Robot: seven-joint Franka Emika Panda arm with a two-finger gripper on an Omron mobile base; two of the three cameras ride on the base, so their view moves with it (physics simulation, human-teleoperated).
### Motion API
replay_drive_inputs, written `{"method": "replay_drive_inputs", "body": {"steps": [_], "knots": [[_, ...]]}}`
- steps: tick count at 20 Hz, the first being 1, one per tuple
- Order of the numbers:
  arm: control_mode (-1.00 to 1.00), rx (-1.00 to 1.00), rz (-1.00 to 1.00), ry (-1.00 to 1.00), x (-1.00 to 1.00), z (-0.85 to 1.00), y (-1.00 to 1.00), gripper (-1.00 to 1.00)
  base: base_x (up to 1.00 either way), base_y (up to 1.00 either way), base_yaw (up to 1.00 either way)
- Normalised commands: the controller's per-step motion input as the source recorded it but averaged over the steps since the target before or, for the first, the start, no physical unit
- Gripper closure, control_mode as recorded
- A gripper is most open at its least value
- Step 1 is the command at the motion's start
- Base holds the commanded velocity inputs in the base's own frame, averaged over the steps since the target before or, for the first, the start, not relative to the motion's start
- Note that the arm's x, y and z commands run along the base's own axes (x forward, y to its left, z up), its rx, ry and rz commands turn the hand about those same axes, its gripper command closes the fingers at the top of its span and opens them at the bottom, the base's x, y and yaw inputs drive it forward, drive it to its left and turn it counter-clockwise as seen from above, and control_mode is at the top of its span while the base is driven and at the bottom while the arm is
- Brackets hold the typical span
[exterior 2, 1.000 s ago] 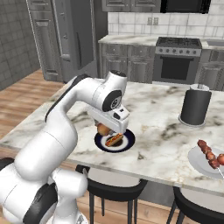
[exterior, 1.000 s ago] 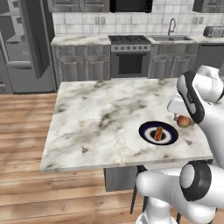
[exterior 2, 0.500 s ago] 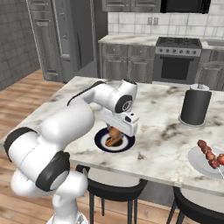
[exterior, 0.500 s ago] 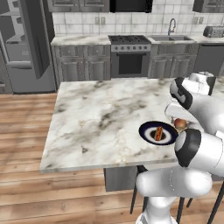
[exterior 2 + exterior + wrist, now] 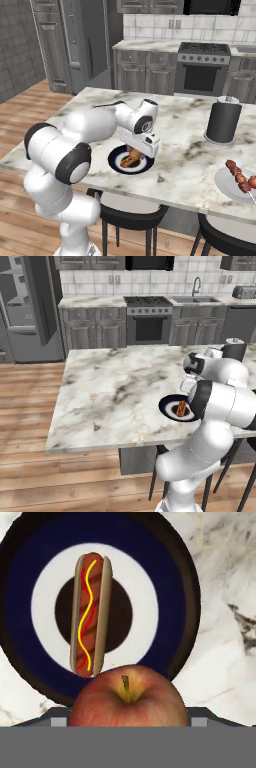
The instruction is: Pick up the peach and apple from the fridge and place one fruit on each plate on the dining counter.
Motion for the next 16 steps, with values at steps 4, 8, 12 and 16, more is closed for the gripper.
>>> {"method": "replay_drive_inputs", "body": {"steps": [4,8,12,16], "knots": [[-1.00,0.00,0.00,0.00,0.46,-0.51,-0.01,1.00,0.00,0.00,0.00],[-1.00,-0.01,0.00,0.00,0.30,-0.50,-0.04,1.00,0.00,0.00,0.00],[-1.00,0.00,0.01,0.00,0.13,-0.40,0.00,1.00,0.00,0.00,0.00],[-1.00,0.00,0.01,0.00,0.10,-0.41,0.00,1.00,0.00,0.00,0.00]]}}
